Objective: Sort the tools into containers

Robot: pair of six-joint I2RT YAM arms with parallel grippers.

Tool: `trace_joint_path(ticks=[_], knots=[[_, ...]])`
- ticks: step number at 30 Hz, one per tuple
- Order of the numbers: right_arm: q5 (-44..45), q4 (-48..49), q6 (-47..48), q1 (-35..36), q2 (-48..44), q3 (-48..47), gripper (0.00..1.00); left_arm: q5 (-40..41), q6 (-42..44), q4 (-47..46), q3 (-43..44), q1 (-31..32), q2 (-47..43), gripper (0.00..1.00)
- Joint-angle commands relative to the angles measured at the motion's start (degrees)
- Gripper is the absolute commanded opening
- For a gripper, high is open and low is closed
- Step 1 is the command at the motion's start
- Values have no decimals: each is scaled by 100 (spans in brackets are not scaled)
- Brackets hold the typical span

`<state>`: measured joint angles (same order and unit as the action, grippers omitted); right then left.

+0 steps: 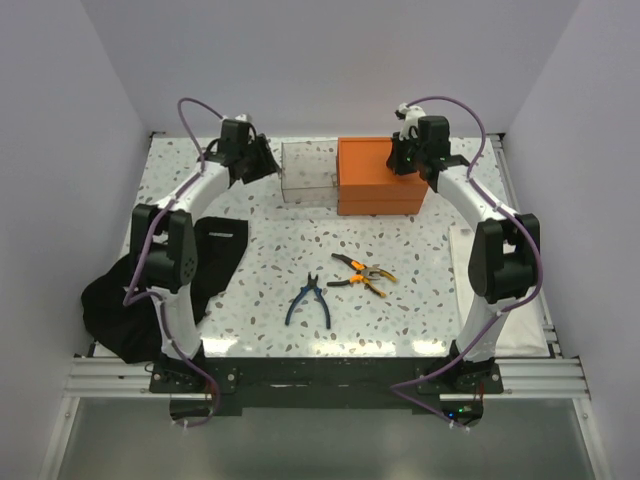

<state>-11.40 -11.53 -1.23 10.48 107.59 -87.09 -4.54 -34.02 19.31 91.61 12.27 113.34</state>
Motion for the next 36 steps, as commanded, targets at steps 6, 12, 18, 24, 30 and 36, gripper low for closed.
trace_joint_path(ticks=[6, 12, 18, 24, 30, 36], knots=[[375, -526, 352, -11, -10, 509, 0, -503, 1155, -1228, -827, 73, -2384, 63], [393, -622, 431, -2, 16, 482, 0, -795, 2846, 720, -1723, 1004, -2773, 57], [454, -807, 598, -11, 201, 386, 0, -690, 2858, 1163, -3436, 2303, -3238, 56], [463, -798, 607, -11, 254, 421, 0, -321, 2743, 758, -4090, 3043, -3486, 61], [419, -737, 510, -2, 219, 456, 0, 58, 2541, 872, -3660, 3202, -2625, 62], [419, -675, 510, -2, 175, 465, 0, 173, 2540, 908, -3352, 3220, -1746, 51]])
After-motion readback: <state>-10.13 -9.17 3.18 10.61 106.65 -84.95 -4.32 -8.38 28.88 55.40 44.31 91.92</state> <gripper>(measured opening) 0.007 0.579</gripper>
